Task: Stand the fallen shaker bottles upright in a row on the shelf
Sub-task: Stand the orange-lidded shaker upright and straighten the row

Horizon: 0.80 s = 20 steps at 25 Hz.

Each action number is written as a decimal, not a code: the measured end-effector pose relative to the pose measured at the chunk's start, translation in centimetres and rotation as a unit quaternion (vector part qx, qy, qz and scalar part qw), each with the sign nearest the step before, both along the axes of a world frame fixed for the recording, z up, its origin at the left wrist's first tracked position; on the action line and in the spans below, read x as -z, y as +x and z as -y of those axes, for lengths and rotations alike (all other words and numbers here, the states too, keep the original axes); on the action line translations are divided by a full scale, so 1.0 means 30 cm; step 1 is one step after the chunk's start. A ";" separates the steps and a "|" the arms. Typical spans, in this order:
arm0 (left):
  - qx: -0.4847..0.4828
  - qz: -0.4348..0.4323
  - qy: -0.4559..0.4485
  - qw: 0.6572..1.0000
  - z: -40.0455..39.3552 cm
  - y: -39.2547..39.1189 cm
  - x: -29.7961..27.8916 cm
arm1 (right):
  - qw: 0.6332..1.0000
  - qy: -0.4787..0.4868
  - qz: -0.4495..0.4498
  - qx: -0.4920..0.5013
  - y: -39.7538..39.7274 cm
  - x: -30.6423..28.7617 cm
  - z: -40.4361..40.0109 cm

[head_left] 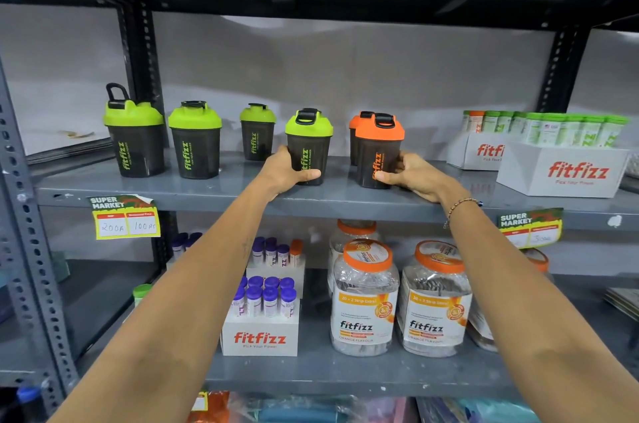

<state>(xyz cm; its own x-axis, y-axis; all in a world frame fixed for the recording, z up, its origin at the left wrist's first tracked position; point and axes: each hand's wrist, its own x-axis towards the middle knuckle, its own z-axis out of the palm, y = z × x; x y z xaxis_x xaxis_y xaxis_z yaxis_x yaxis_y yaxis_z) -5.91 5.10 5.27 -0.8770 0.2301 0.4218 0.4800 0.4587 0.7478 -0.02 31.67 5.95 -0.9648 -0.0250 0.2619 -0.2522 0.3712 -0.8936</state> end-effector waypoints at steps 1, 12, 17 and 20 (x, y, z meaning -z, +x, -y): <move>-0.001 -0.001 -0.004 1.000 -0.002 0.003 -0.001 | 1.000 0.003 0.001 0.002 0.000 -0.001 0.001; -0.113 -0.021 0.013 0.993 0.044 0.087 0.012 | 0.964 0.073 -0.113 0.230 0.190 0.025 0.087; -0.113 -0.074 0.108 0.985 0.149 0.184 0.013 | 0.966 0.133 -0.180 0.131 0.202 0.011 0.402; -0.118 -0.139 0.118 0.976 0.305 0.207 0.002 | 0.971 0.130 -0.177 0.093 0.147 -0.025 0.598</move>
<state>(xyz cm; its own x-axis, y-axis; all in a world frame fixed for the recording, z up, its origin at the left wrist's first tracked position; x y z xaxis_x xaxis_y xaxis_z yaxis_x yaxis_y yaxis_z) 0.30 -4.04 5.20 -0.7381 -0.0963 0.6678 0.5813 0.4118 0.7018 4.40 13.71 6.71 -0.8096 0.0308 0.5862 -0.4342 0.6405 -0.6334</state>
